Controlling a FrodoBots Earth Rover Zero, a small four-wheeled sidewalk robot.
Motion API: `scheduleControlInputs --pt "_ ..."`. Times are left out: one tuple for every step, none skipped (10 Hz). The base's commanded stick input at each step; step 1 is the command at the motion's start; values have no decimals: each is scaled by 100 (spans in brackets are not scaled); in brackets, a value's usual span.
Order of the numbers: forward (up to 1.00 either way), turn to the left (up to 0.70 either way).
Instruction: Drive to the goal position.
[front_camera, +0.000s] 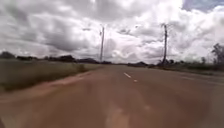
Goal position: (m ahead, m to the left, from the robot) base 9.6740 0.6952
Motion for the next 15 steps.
scheduleControlInputs --pt "70 0" --pt "70 0" --pt "70 0" --pt "85 0" --pt "85 0" --pt "85 0" --pt "85 0" --pt "85 0" --pt "100 0" --pt "100 0" --pt "100 0" --pt "100 0" --pt "100 -10" --pt "100 -19" --pt "100 -23"
